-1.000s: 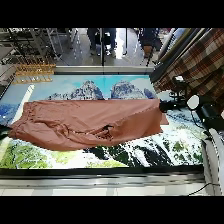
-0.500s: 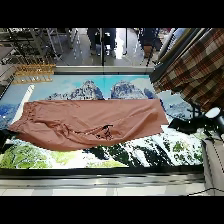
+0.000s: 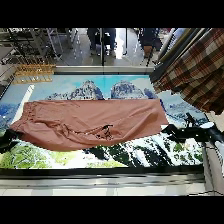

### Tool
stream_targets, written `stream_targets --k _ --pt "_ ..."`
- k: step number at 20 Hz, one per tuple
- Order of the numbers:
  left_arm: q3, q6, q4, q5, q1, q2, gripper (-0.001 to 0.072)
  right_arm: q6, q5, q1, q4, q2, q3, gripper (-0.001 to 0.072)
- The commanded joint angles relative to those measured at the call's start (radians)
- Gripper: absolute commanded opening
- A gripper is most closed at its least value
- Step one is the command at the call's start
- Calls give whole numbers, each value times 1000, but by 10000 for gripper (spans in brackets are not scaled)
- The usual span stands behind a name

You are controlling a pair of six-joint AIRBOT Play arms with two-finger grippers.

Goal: Fold the clothes and pants, and hang the long-sleeved shirts on hangers.

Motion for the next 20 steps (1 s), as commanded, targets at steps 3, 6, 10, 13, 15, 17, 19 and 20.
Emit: stream_targets --k 3,6,10,13,15,17,19,20 --pt "2 -13 -98 12 -10 -32 12 -2 -224 96 87 -75 -7 395" --pt "6 60 -241 -12 -6 -16 10 0 -312 130 115 -74 8 19" --pt "23 97 -294 -43 12 70 9 -23 -282 129 74 3 28 15" --pt "106 103 -286 -140 51 142 9 -81 -158 129 -69 203 29 15" --pt "191 103 -266 -203 85 183 9 -80 -82 129 -176 394 29 15" --pt "280 102 -192 -254 110 208 8 -31 -31 129 -252 624 46 15" --pt "328 103 -47 -275 109 210 9 89 -28 129 -299 786 101 15" --pt "327 103 37 -285 101 205 9 142 -18 129 -313 814 134 15"
